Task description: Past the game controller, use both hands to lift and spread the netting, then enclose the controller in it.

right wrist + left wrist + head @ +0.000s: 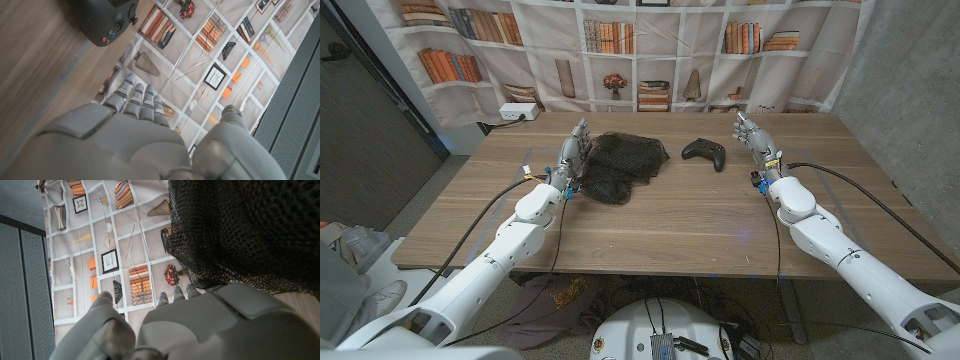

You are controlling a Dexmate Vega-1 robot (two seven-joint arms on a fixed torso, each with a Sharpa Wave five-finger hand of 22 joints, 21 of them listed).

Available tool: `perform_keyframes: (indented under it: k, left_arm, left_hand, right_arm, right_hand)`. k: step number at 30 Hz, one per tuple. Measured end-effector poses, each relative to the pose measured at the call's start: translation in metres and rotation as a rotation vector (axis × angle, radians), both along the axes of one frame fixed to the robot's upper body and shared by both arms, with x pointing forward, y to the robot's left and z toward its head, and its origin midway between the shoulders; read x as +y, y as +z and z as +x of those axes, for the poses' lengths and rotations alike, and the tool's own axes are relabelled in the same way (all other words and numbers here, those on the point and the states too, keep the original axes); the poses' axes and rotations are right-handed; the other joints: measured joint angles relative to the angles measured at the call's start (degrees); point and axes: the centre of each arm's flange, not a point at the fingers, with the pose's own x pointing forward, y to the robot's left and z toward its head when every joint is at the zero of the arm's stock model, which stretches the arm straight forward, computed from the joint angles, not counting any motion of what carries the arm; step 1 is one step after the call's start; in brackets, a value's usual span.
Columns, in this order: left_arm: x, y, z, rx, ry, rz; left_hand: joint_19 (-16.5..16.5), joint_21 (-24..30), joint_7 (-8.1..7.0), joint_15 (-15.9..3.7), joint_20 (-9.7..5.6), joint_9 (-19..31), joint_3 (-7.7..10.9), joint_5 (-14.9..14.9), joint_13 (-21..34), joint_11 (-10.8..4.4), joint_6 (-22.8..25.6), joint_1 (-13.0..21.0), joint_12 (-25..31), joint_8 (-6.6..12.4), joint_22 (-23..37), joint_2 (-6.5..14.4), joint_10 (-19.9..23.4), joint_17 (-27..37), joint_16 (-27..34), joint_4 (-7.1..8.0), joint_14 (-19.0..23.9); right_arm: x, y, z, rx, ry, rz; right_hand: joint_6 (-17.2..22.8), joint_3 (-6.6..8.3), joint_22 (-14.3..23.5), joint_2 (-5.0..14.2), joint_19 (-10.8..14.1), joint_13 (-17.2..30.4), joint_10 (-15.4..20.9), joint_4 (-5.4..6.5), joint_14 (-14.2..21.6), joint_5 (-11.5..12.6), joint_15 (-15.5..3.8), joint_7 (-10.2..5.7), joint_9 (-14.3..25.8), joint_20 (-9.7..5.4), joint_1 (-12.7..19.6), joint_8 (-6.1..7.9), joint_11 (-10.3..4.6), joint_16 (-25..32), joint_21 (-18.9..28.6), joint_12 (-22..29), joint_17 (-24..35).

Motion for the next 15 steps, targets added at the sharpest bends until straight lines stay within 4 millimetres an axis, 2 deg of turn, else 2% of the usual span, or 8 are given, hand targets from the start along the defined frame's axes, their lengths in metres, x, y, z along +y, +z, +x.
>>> perform_keyframes:
  k: [15]
  left_arm:
    - [0.000,0.002,-0.004,-0.003,0.001,0.019]
  left_hand:
    - [0.0,0.0,0.30,0.00,0.00,0.0,0.00,0.0,0.0,0.20,0.3,0.0,0.0,0.00,0.0,0.0,0.2,0.0,0.0,0.00,0.0]
  right_arm:
    - [0.010,0.018,-0.006,-0.066,-0.094,-0.149]
  right_hand:
    - [1.5,0.49,0.0,0.02,0.7,0.0,1.2,-1.27,1.2,0.0,-0.08,-0.04,0.0,0.08,2.3,0.12,-0.21,0.0,-0.3,0.2,0.0]
